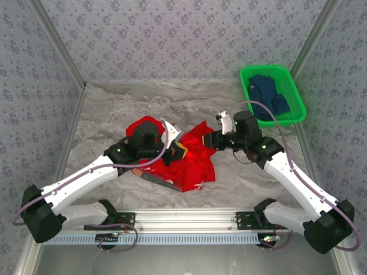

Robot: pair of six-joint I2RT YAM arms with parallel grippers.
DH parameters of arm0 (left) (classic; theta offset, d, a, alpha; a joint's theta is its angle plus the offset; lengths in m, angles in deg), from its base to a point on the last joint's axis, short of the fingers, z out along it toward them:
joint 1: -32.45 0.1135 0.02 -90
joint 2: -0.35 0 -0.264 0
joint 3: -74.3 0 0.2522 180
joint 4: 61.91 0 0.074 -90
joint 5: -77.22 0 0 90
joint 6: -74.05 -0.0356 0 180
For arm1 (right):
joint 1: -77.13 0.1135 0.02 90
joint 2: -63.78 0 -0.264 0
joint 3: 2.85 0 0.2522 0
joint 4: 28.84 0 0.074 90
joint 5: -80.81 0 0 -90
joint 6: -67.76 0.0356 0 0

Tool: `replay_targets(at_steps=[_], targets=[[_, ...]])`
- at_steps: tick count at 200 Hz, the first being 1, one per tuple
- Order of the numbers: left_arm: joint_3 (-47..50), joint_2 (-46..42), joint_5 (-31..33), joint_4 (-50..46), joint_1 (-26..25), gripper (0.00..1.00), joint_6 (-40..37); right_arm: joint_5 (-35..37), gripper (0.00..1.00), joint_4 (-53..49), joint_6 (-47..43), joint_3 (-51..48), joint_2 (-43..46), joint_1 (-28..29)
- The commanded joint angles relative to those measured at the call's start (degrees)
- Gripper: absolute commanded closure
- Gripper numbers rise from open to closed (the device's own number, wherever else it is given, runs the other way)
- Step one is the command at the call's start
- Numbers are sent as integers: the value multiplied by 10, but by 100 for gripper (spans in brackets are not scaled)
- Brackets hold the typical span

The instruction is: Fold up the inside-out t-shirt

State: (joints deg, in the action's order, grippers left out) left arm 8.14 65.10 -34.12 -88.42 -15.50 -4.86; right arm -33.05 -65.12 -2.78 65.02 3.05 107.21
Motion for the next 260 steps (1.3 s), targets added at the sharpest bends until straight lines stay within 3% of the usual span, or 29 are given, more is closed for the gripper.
replay_targets(at_steps=[1,31,64,153,176,190,209,260], targets=[[5,-17,2,26,6,100,22,40,60,-71,-45,15,31,9],[5,-17,-9,30,6,100,15,101,48,-104,-50,-2,44,46],[10,-18,-31,42,6,100,6,139,31,-41,-28,-30,17,92],[5,-26,-41,37,7,100,4,113,28,131,-42,-102,-54,106],[5,-33,-43,36,7,100,3,160,39,152,-16,-103,-73,106],[7,-40,-37,36,8,100,3,234,52,107,1,-84,-84,103],[12,-53,-12,24,13,100,0,294,63,48,-3,-68,-74,86],[34,-80,14,9,28,100,-1,275,87,-25,-4,-54,-8,21]])
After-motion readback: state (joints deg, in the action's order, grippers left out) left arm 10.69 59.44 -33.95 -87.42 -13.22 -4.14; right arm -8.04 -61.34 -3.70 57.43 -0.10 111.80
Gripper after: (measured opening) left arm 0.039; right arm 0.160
